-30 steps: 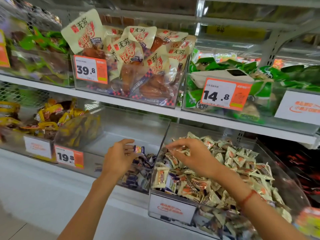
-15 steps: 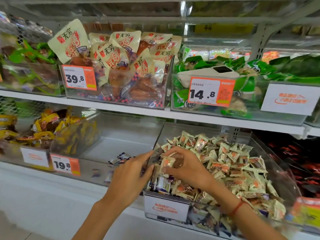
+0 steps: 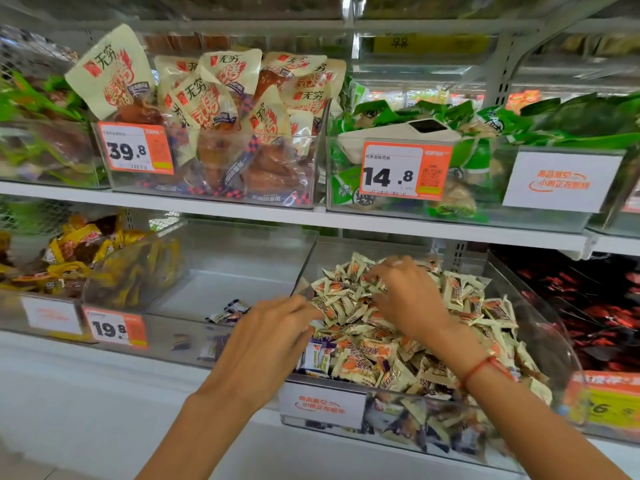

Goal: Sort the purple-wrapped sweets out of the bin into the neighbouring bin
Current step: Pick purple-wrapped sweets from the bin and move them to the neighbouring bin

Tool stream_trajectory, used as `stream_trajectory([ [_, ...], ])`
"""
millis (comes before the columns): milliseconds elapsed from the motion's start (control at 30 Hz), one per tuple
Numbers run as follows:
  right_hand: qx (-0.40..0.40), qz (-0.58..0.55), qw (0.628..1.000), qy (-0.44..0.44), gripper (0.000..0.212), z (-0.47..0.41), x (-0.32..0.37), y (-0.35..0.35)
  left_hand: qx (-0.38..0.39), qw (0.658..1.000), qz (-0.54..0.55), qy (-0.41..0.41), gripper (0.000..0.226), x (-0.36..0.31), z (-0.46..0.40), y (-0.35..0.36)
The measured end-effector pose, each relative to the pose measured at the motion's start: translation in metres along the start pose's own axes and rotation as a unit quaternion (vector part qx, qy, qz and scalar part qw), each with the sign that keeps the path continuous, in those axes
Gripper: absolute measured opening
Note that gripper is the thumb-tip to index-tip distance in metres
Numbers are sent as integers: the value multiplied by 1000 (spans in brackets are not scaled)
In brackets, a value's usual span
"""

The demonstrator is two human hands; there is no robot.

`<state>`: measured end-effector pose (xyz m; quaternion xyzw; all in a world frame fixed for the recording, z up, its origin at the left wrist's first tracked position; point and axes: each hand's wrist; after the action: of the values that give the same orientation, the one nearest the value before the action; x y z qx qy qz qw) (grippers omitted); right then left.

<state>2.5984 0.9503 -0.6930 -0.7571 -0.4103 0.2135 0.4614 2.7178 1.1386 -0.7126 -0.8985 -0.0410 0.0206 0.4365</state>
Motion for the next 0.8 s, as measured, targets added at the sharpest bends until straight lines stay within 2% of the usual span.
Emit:
stream_trajectory([
  [100,96,-152,983,-43,18,18,20,-2,87,996,-14,-3,20,-13,-3,2],
  [233,145,-184,971,-59,17,26,15,1,180,972,-151,-11,17,-26,-12,14],
  [333,196,-207,956,-62,17,29,2,4,199,970,-137,-38,20,-25,-17,14],
  [433,214,-252,941,-69,16,33,-4,5,159,984,-49,-61,24,-17,-15,9],
  [567,209,-322,920,-77,18,31,5,6,54,990,66,-110,14,-7,-7,-4],
  [700,242,-320,911,-96,35,24,21,9,-65,961,188,-194,9,13,-2,-15],
  [800,307,-259,905,-141,50,17,36,13,-101,942,219,-233,9,25,2,-17],
])
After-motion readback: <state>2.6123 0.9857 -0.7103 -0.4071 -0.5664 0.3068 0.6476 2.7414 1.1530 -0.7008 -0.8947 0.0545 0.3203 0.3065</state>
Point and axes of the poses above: each hand's wrist, its own z-axis away from the middle knuckle, its own y-axis out of the palm, x = y × z, and after that the axes turned 4 degrees about y, right-handed
